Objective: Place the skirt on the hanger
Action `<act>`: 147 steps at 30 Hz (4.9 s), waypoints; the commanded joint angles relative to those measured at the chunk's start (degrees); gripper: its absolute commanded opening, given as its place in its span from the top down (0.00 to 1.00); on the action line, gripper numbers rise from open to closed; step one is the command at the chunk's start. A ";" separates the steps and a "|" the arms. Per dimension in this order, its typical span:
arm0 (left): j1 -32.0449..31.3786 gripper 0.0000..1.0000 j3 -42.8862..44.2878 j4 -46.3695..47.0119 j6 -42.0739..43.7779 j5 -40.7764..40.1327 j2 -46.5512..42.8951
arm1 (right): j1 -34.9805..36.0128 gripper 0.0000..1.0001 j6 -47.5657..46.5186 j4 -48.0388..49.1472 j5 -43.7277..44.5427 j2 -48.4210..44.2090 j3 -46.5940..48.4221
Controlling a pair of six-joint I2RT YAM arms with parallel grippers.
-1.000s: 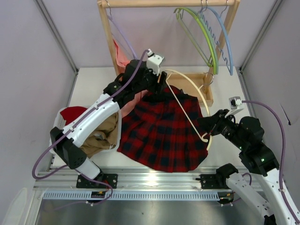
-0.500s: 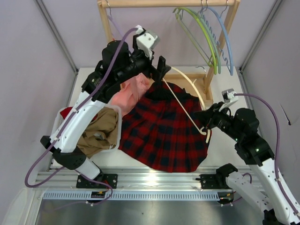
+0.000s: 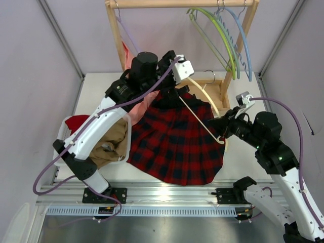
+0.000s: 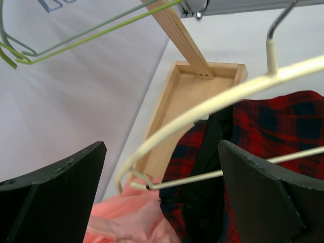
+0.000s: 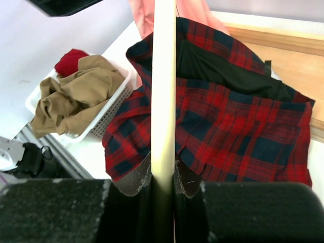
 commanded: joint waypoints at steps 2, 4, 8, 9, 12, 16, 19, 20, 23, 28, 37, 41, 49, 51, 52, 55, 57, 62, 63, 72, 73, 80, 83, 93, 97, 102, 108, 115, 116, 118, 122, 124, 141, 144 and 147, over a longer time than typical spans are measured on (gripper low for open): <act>0.15 0.00 0.65 6.00 4.54 0.34 2.08 | -0.06 1.00 -1.55 7.10 -4.80 0.26 4.85; 0.15 0.00 0.47 6.79 4.98 0.77 2.96 | 0.03 1.00 -1.81 6.84 -5.33 0.44 5.20; 0.06 0.06 0.48 6.27 5.25 4.53 4.28 | 0.03 1.00 -3.13 5.52 -4.19 0.26 5.81; 0.06 0.08 0.56 6.18 5.16 5.25 4.54 | -0.06 1.00 -3.39 5.43 -3.93 0.26 5.64; -0.46 0.15 0.83 6.27 5.42 6.83 5.16 | 0.03 1.00 -3.66 5.52 -4.19 0.44 5.11; -1.52 0.24 0.74 6.97 5.60 8.50 5.95 | 0.03 1.00 -3.57 6.13 -4.54 0.61 4.41; -1.87 0.38 0.48 8.28 4.02 9.30 6.56 | 0.03 1.00 -3.74 6.05 -3.67 0.44 4.06; -1.96 0.47 0.48 8.98 3.49 9.12 6.65 | -0.06 1.00 -3.57 5.96 -3.14 0.35 3.97; -1.96 0.67 -1.45 11.09 0.86 7.81 6.39 | -0.06 1.00 -2.78 5.17 0.63 0.26 3.62; -1.96 0.98 -6.19 13.82 -0.03 4.73 4.64 | -0.06 1.00 0.46 4.03 6.44 0.44 2.92; -2.57 1.00 -15.95 20.23 -0.46 2.88 -3.09 | -0.14 1.00 3.90 -1.16 13.48 -1.31 -0.51; -4.85 1.00 -20.60 23.57 -3.18 -1.24 -6.35 | -0.06 1.00 1.27 -2.82 15.92 -6.31 -1.39; -10.66 1.00 -26.50 26.92 -12.06 -9.51 -15.39 | -0.15 1.00 -2.60 -7.13 22.52 -11.25 -1.39; -10.92 1.00 -27.03 26.22 -15.04 -8.99 -17.42 | -0.15 1.00 -3.30 -7.22 23.32 -12.47 -1.74; -11.27 1.00 -28.69 26.13 -15.84 -7.94 -18.56 | -0.06 1.00 -3.91 -7.14 23.58 -12.83 -1.92; -11.63 1.00 -32.28 24.82 -18.39 -4.79 -24.18 | -0.14 1.00 -6.45 -6.35 22.36 -13.80 -2.62; -11.63 1.00 -34.49 23.41 -19.54 -1.88 -28.91 | -0.14 1.00 -8.39 -5.47 18.32 -14.50 -3.58; -11.45 0.94 -36.62 11.67 -20.77 4.99 -34.74 | -0.06 1.00 -12.62 1.81 7.52 -18.01 -8.41; -11.36 0.90 -36.35 9.63 -21.64 4.99 -34.92 | -0.14 1.00 -12.79 3.05 6.72 -18.54 -8.86; -0.58 0.41 -37.32 -1.46 -24.90 17.19 -37.55 | -0.14 1.00 -19.82 11.22 -1.63 -16.53 -9.30; 0.49 0.37 -37.58 -1.99 -24.64 17.73 -37.73 | -0.14 1.00 -20.00 12.28 -3.03 -16.00 -9.48; 9.19 0.16 -34.43 -4.54 -24.11 22.12 -36.33 | -0.06 1.00 -22.99 18.35 -7.00 -13.63 -10.62; 9.99 0.11 -32.05 -6.56 -22.63 24.76 -34.75 | 0.03 1.00 -24.48 19.05 -8.67 -12.75 -10.71; 10.96 0.11 -24.23 -9.56 -20.16 25.92 -27.80 | 1.26 1.00 -25.81 21.69 -8.25 -11.96 -12.81; 10.96 0.10 -21.24 -6.66 -22.26 15.21 -30.34 | 1.35 1.00 -24.40 21.08 -6.48 -10.73 -13.08; 10.96 0.10 -19.57 -0.86 -29.55 2.47 -35.44 | 2.05 1.00 -23.96 20.11 -5.69 -7.83 -12.73; 7.90 0.14 -19.03 1.42 -46.06 9.56 -34.13 | 4.69 1.00 -23.52 22.48 -0.07 -5.89 -12.47; -9.95 0.16 -22.29 3.28 -56.88 -13.53 -28.07 | 8.29 1.00 -23.69 25.73 4.33 -4.84 -13.26; -11.44 0.17 -22.64 4.84 -59.68 -17.04 -27.71 | 8.73 1.00 -24.48 25.73 4.51 -4.75 -13.26; -12.68 0.18 -24.74 7.13 -62.16 -20.14 -27.01 | 9.96 1.00 -25.19 25.65 5.30 -4.75 -13.43; -16.63 0.18 -24.93 8.91 -67.60 -27.78 -22.27 | 11.81 1.00 -26.68 25.65 7.58 -5.71 -14.05; -17.25 0.19 -23.70 8.47 -70.32 -29.37 -19.20 | 12.51 1.00 -27.12 25.56 8.29 -5.98 -14.31; -22.26 0.28 -26.25 23.67 -77.54 -36.58 -9.88 | 14.53 1.00 -24.93 29.60 10.75 -3.17 -15.54; -22.88 0.39 -26.85 24.72 -78.51 -38.68 -8.99 | 14.71 1.00 -24.93 31.89 10.75 -2.99 -15.45; -23.32 0.61 -29.83 28.05 -78.69 -41.67 -9.51 | 14.80 1.00 -24.93 31.89 10.66 -2.73 -15.28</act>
